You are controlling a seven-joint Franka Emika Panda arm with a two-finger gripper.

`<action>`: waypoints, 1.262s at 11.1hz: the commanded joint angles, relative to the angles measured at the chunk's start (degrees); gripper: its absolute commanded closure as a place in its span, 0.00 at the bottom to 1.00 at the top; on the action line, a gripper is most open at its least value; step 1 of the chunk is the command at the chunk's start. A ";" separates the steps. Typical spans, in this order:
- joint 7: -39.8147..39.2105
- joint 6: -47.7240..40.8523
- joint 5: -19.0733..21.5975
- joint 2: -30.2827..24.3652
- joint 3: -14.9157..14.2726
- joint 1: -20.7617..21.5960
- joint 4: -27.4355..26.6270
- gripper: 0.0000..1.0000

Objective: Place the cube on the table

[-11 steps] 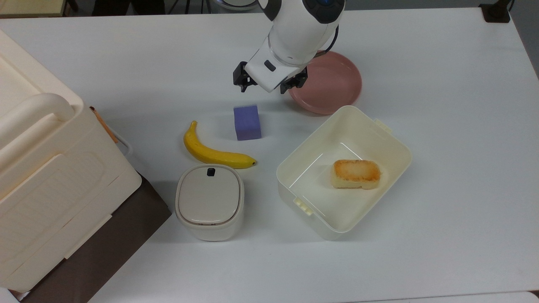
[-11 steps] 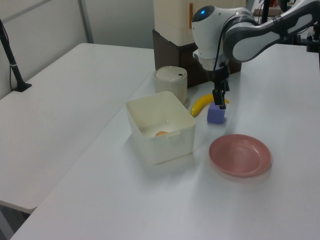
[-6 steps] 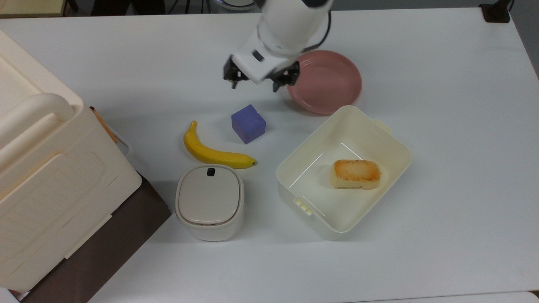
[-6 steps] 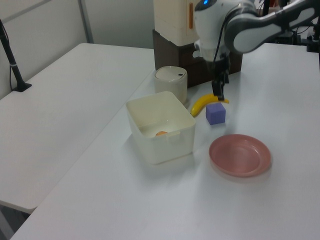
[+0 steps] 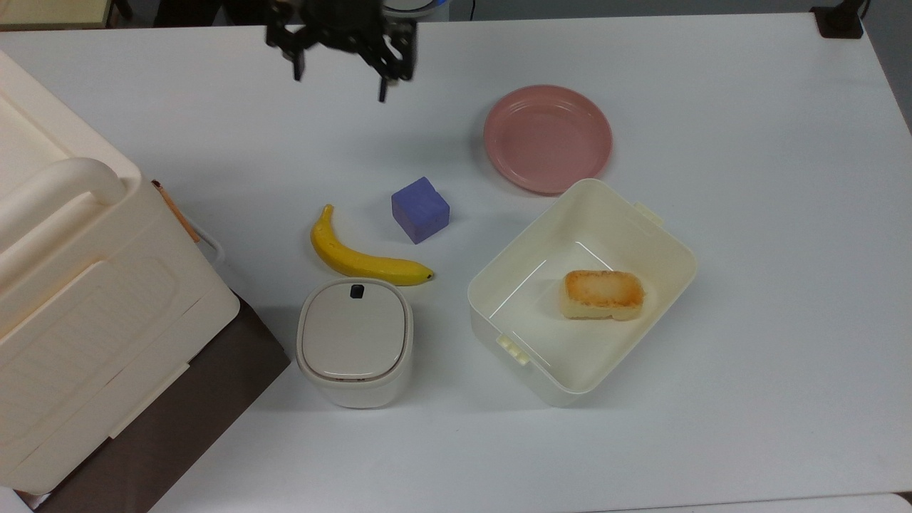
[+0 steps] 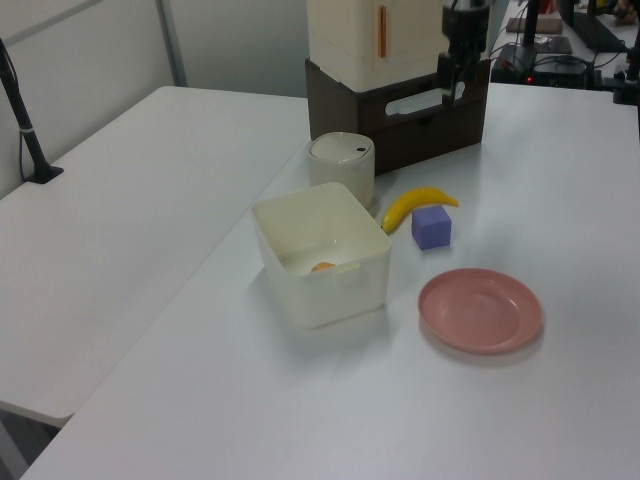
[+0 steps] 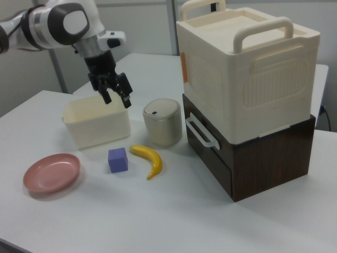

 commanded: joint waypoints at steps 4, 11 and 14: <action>-4.74 0.10 7.88 -7.93 -18.27 9.18 -1.23 0.00; -12.27 0.10 7.97 -8.37 -23.42 15.91 -3.77 0.00; -15.38 -1.66 8.06 -8.20 -22.99 15.39 -3.60 0.00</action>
